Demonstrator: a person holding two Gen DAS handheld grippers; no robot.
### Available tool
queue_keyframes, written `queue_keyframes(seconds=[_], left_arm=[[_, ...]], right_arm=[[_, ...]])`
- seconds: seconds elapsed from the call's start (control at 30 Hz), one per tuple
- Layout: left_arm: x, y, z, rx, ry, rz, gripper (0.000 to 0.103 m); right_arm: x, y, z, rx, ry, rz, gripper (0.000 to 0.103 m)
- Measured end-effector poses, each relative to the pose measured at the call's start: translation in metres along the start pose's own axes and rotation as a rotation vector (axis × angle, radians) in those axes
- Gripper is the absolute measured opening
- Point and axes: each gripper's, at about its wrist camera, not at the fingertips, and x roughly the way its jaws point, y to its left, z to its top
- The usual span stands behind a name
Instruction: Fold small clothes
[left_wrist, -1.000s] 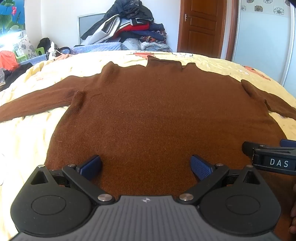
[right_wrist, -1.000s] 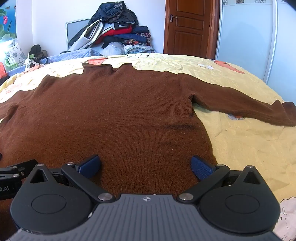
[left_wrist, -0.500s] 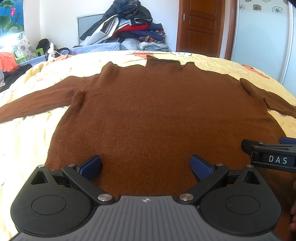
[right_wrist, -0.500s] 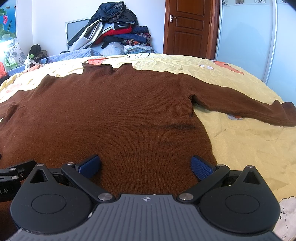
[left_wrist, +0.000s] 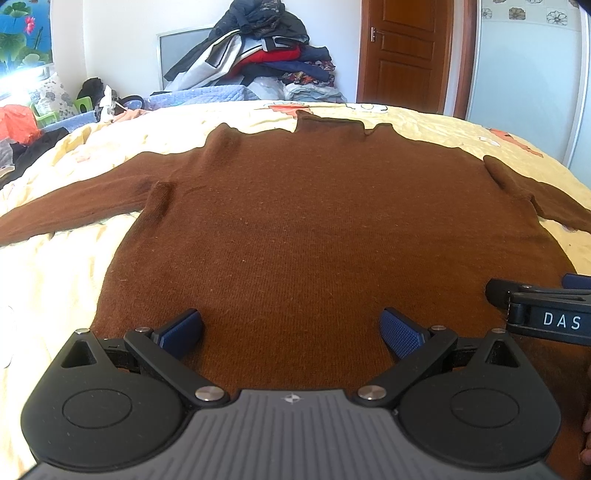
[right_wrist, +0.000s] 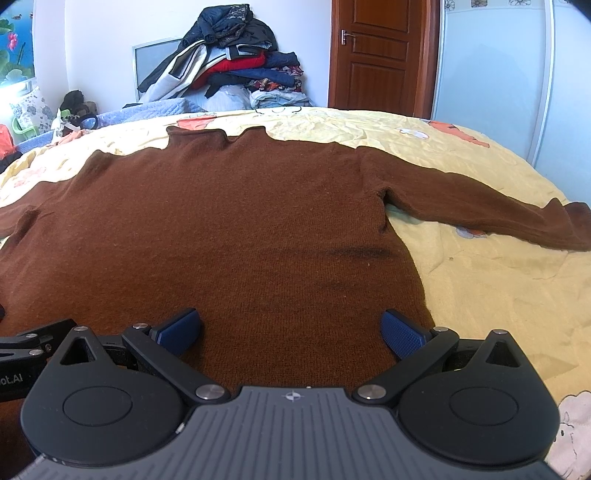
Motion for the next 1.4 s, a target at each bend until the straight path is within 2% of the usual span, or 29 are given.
queue_keyframes(seconds=[0.43, 0.63, 0.73, 1.2, 1.3, 1.4], left_arm=[[0.000, 0.000, -0.001, -0.014, -0.005, 0.015, 0.103], [-0.002, 0.006, -0.002, -0.036, -0.013, -0.011, 0.103], [0.000, 0.000, -0.001, -0.008, -0.007, 0.009, 0.103], [-0.001, 0.003, -0.001, -0.017, -0.007, 0.000, 0.103], [-0.001, 0.003, -0.002, -0.017, -0.007, 0.000, 0.103], [-0.001, 0.003, -0.001, -0.017, -0.007, 0.001, 0.103]], right_arm=[[0.000, 0.001, 0.000, -0.012, 0.003, -0.011, 0.103], [-0.001, -0.002, 0.000, 0.000, -0.002, 0.005, 0.103], [0.001, 0.003, 0.001, -0.025, 0.003, -0.012, 0.103], [0.001, 0.002, 0.001, -0.017, 0.006, -0.002, 0.103], [-0.002, -0.018, 0.010, 0.046, 0.019, 0.104, 0.103], [-0.012, -0.064, 0.028, 0.270, -0.011, 0.246, 0.103]])
